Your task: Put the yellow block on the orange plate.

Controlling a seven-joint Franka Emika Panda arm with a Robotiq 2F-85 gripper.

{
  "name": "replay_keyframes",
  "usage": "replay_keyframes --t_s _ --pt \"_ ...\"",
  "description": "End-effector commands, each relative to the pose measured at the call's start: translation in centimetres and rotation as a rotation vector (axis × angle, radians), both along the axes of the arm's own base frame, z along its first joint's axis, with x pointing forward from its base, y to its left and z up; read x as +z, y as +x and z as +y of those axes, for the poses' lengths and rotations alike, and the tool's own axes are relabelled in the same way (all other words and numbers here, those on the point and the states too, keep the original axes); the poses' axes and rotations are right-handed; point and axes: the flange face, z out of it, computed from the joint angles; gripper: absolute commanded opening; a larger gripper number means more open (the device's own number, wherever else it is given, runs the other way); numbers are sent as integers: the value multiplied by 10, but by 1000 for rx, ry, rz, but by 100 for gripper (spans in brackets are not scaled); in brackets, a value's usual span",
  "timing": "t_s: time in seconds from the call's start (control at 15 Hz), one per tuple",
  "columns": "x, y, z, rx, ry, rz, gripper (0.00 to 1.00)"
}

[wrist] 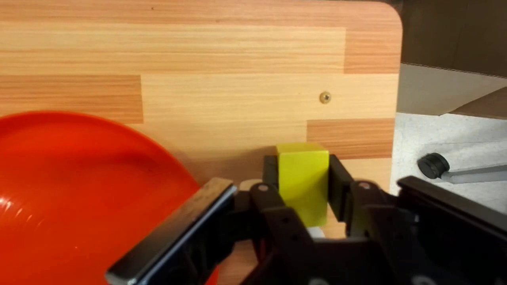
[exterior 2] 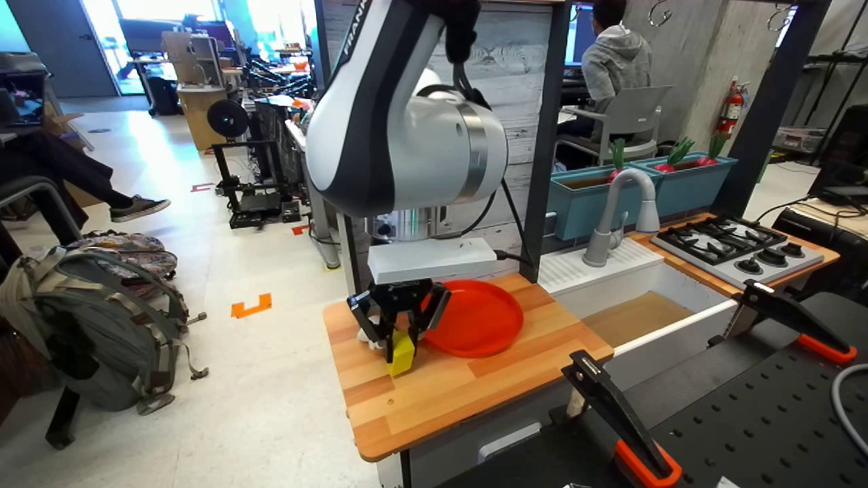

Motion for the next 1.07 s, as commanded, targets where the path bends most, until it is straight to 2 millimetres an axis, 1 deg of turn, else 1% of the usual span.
replay_keyframes --t_s 0.0,0.2,0.4,0.47,0.67,0.8,1.0 --pt "31 -7 -17 -34 -2 -49 8" --pt "50 -5 -44 -86 22 -86 8" --pt "62 5 -81 -181 42 -110 8" --pt "64 6 -91 -209 45 -113 8" --pt "60 19 -120 -284 49 -111 8" --pt "54 25 -132 -307 49 -106 8" --pt "42 30 -140 -326 43 -88 8"
